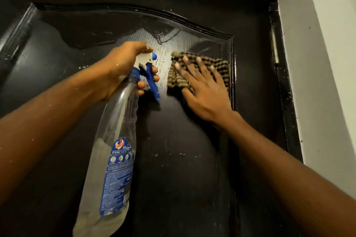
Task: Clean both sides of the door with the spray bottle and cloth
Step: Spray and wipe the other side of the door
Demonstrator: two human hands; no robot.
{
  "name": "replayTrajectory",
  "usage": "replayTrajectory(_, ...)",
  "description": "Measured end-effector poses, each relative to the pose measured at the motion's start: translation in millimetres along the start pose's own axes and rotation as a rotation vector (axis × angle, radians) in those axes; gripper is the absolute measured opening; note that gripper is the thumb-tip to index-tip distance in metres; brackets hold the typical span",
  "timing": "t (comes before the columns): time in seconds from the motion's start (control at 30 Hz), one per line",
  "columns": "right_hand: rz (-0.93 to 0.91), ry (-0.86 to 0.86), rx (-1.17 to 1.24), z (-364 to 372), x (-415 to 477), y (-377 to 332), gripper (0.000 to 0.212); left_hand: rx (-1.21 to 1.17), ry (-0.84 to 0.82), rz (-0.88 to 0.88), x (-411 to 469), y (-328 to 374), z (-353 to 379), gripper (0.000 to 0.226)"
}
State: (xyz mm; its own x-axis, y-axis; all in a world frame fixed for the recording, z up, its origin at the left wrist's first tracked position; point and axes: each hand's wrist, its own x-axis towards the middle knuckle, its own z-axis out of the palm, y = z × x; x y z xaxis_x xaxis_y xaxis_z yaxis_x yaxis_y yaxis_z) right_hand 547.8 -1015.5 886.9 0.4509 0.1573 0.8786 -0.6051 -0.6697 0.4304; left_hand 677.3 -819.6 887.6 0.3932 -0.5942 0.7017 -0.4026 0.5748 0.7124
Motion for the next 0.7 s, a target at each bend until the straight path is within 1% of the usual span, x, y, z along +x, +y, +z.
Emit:
replayTrajectory(0.07, -0.087, -0.016, 0.01, 4.9, -34.6, 2.2, 0.066, 0.019, -0.001, 0.006, -1.1, 0.4, -4.6, 0.029)
replayTrajectory(0.1, -0.072, -0.009, 0.023, 6.5, -47.9, 8.1, 0.066, 0.029, -0.004, 0.007, -2.0, 0.7, -6.0, 0.029)
replayTrajectory(0.2, 0.142, 0.052, 0.034, 1.0, -53.7, 30.2, 0.068, 0.046, -0.027, -0.005, -2.7, 0.6, -8.9, 0.029)
replayTrajectory(0.3, 0.338, 0.111, 0.076, -5.3, -8.3, 36.8, 0.066, 0.041, -0.039, -0.015, -1.2, -1.5, -10.4, 0.031)
replayTrajectory(0.37, 0.409, 0.122, 0.103, -8.4, 30.7, 31.9, 0.063, 0.018, -0.034, -0.008, 0.9, -2.8, -11.1, 0.03)
replayTrajectory(0.4, 0.413, 0.111, 0.1, -8.8, 46.0, 26.5, 0.062, 0.002, -0.026, 0.002, 2.0, -2.9, -11.8, 0.029)
replayTrajectory(0.47, 0.327, 0.065, 0.044, -6.8, 61.1, 9.1, 0.063, -0.031, -0.002, 0.025, 2.3, -2.2, -14.3, 0.026)
replayTrajectory(0.6, -0.038, -0.012, -0.024, 1.8, 31.8, -20.6, 0.065, -0.038, 0.027, 0.032, -1.1, 1.1, -23.8, 0.029)
replayTrajectory(0.67, -0.112, -0.028, -0.018, 4.8, 7.9, -18.7, 0.065, -0.029, 0.037, 0.022, -2.2, 2.3, -29.6, 0.032)
replayTrajectory(0.7, -0.098, -0.024, -0.011, 5.6, -1.9, -14.2, 0.065, -0.03, 0.038, 0.017, -3.0, 3.1, -31.7, 0.032)
